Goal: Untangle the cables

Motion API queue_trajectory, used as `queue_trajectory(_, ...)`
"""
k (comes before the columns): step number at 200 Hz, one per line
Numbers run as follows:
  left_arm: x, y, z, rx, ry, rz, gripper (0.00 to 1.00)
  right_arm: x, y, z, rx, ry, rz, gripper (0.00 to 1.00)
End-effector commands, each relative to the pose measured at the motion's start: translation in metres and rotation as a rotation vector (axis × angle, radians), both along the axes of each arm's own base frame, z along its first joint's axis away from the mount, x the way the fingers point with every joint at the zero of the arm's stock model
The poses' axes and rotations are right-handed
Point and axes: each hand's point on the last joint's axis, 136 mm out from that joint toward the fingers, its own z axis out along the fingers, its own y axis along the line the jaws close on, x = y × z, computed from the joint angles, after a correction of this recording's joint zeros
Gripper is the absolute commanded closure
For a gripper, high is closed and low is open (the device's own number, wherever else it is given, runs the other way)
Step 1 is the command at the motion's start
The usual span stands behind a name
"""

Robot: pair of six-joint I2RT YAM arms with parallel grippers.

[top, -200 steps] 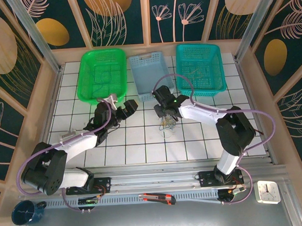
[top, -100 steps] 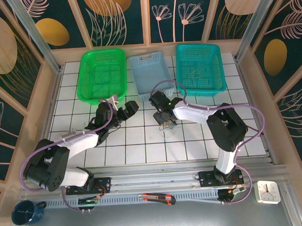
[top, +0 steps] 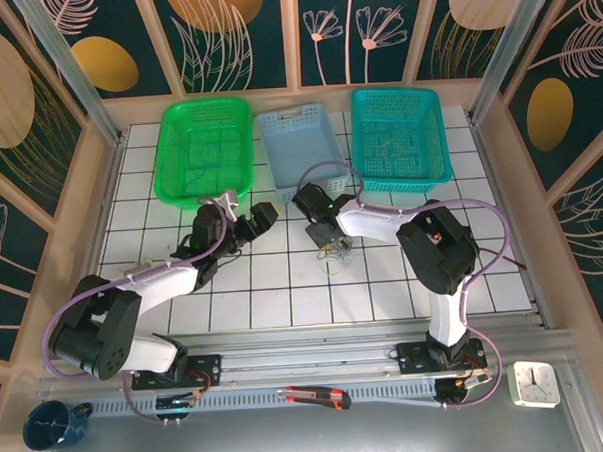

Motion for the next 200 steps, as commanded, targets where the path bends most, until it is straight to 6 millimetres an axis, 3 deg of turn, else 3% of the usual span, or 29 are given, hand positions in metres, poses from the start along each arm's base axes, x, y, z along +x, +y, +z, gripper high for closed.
queue_trajectory(1, 0.002, -0.001, 0.008, -0.035, -0.029, -0.007, 0.01, 0.018, 0.004, 0.015, 0.039, -0.05, -0.03, 0.57)
queue_trajectory(38, 0.0, 0.001, 0.008, -0.039, -0.03, 0.001, 0.01, 0.029, 0.006, 0.032, 0.112, -0.075, -0.059, 0.89)
queue_trajectory(66, -0.002, 0.003, 0.009, -0.038, -0.033, 0.01, 0.01, 0.035, 0.004, 0.045, 0.143, -0.101, -0.074, 0.99)
queue_trajectory(82, -0.003, 0.004, 0.011, -0.036, -0.037, 0.013, 0.01, 0.035, 0.004, 0.053, 0.159, -0.111, -0.075, 0.99)
queue_trajectory(92, -0.003, 0.005, 0.011, -0.035, -0.038, 0.016, 0.01, 0.034, 0.004, 0.058, 0.17, -0.113, -0.075, 0.95)
queue_trajectory(133, -0.004, 0.007, 0.011, -0.034, -0.036, 0.022, 0.01, 0.011, 0.008, 0.072, 0.212, -0.098, -0.047, 0.64)
queue_trajectory(175, -0.003, 0.005, 0.009, -0.032, -0.033, 0.016, 0.01, -0.023, 0.012, 0.07, 0.272, -0.032, -0.059, 0.54)
queue_trajectory(200, -0.003, -0.008, 0.011, -0.023, -0.055, -0.063, 0.01, -0.037, 0.01, 0.068, 0.327, 0.0, -0.099, 0.52)
